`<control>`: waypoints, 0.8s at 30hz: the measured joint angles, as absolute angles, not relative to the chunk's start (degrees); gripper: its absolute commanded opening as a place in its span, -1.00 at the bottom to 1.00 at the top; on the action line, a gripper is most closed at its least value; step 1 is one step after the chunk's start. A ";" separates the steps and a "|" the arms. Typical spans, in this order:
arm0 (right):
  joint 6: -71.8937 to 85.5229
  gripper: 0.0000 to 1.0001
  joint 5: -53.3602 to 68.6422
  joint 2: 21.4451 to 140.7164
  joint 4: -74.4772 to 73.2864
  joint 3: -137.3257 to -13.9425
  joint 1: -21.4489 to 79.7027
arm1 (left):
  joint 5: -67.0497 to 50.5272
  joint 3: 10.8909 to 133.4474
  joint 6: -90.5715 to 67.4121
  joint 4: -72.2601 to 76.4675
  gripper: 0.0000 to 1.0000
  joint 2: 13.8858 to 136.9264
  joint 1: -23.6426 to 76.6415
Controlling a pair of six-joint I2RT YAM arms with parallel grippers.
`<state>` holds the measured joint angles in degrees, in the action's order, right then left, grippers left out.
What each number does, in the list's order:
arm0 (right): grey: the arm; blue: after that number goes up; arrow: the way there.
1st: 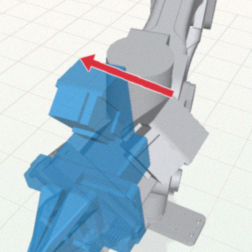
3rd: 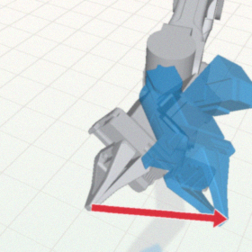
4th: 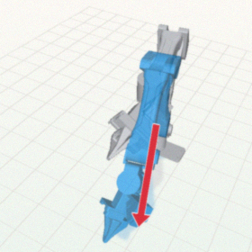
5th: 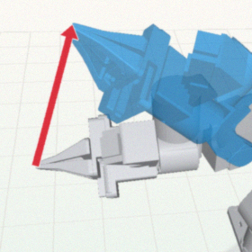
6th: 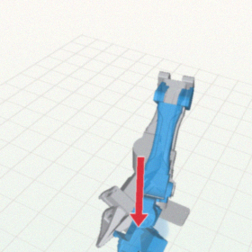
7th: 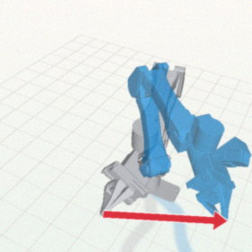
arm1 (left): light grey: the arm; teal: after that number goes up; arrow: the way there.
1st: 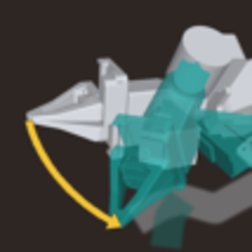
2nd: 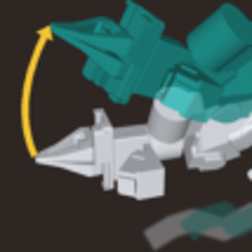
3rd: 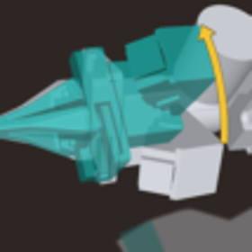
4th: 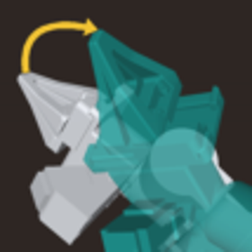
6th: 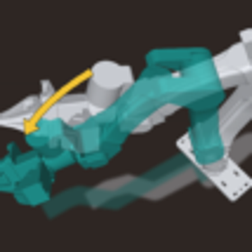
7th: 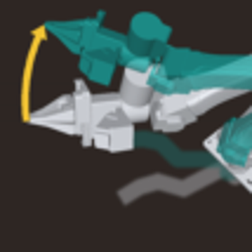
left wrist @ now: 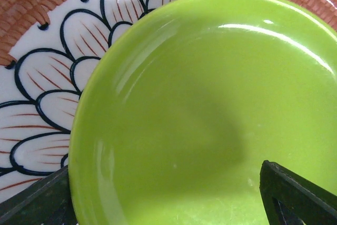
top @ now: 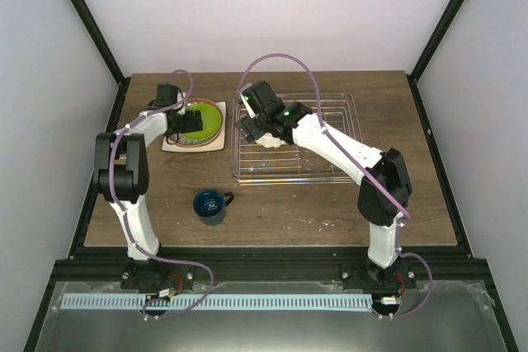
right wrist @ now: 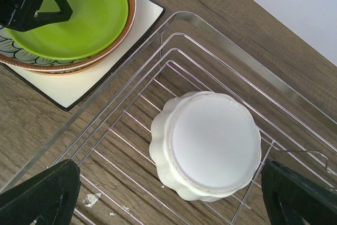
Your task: Load the mixed dishes into the dish rack
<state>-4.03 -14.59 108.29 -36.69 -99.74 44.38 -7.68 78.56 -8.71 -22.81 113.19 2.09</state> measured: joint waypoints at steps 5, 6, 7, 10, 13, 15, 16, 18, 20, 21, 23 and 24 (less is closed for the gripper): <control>-4.05 0.88 -14.59 108.33 -36.82 -99.74 44.36 | -7.73 78.76 -8.91 -22.98 0.43 113.38 2.09; -4.05 0.88 -14.59 108.38 -36.82 -99.74 44.36 | -7.84 78.76 -8.88 -22.83 0.26 113.51 2.02; -4.08 0.88 -14.61 108.40 -36.82 -99.74 44.36 | -7.90 78.76 -8.93 -22.50 0.09 113.67 1.98; -4.12 0.87 -14.72 108.62 -36.86 -99.74 44.36 | -8.56 78.59 -9.17 -21.17 -0.31 114.17 1.87; -4.23 0.87 -14.83 108.81 -36.86 -99.74 44.34 | -10.02 78.28 -9.26 -20.25 -0.55 114.39 1.74; -4.29 0.87 -14.94 108.90 -36.86 -99.74 44.34 | -10.90 77.89 -9.85 -19.70 -0.64 114.39 1.41; -4.38 0.87 -14.98 108.90 -36.84 -99.74 44.31 | -11.57 77.76 -10.09 -19.46 -0.67 114.39 1.17; -4.54 0.87 -15.03 108.90 -36.86 -99.74 44.31 | -13.43 77.21 -10.50 -18.72 -0.73 114.37 0.34; -4.89 0.87 -15.03 108.92 -36.84 -99.74 44.31 | -14.48 76.90 -10.76 -18.41 -0.79 114.32 -0.19; -5.06 0.87 -15.03 108.92 -36.84 -99.74 44.31 | -15.11 76.64 -10.92 -18.22 -0.82 114.21 -0.51; -5.30 0.87 -15.03 108.95 -36.82 -99.74 44.31 | -15.99 76.09 -11.44 -18.04 -0.88 113.93 -1.06; -5.34 0.87 -15.03 108.97 -36.82 -99.74 44.31 | -16.62 75.83 -11.70 -17.98 -0.91 113.73 -1.37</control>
<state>-5.34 -15.03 108.97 -36.82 -99.74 44.31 -16.62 75.83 -11.70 -17.98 113.73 -1.37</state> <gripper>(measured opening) 0.935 0.087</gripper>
